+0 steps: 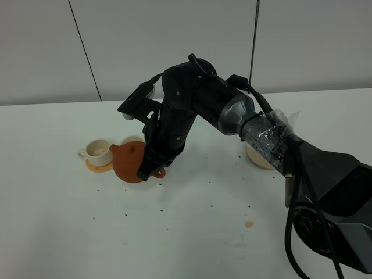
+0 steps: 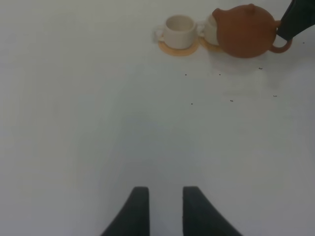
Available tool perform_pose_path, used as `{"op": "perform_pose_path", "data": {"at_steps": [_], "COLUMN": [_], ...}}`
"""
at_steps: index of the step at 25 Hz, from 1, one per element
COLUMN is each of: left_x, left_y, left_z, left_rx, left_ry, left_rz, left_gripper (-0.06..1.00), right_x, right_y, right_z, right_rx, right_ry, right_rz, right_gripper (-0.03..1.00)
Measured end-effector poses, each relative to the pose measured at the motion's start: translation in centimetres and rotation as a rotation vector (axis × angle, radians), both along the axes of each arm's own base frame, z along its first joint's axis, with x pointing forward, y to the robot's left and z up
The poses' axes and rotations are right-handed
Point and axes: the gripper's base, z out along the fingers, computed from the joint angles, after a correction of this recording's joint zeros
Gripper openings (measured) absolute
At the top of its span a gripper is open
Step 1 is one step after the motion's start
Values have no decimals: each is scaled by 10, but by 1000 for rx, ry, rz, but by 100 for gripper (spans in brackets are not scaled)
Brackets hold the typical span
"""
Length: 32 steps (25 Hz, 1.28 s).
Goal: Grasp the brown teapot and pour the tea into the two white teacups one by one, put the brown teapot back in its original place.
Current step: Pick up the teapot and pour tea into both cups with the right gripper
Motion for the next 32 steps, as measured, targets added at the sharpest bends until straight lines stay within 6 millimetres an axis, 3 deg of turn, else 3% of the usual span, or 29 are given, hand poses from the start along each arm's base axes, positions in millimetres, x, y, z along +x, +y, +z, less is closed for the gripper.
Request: {"op": "perform_pose_path", "data": {"at_steps": [6,32], "left_x": [0,0], "left_y": [0,0], "left_z": [0,0], "left_rx": [0,0], "left_ry": [0,0], "left_rz": [0,0], "left_gripper": [24,24], "right_x": [-2,-15], "right_y": [2,24], "right_z": [0,3], "right_rx": [31,89], "right_ry": [55,37], "right_rz": [-78,-100], "right_gripper": [10,10]}}
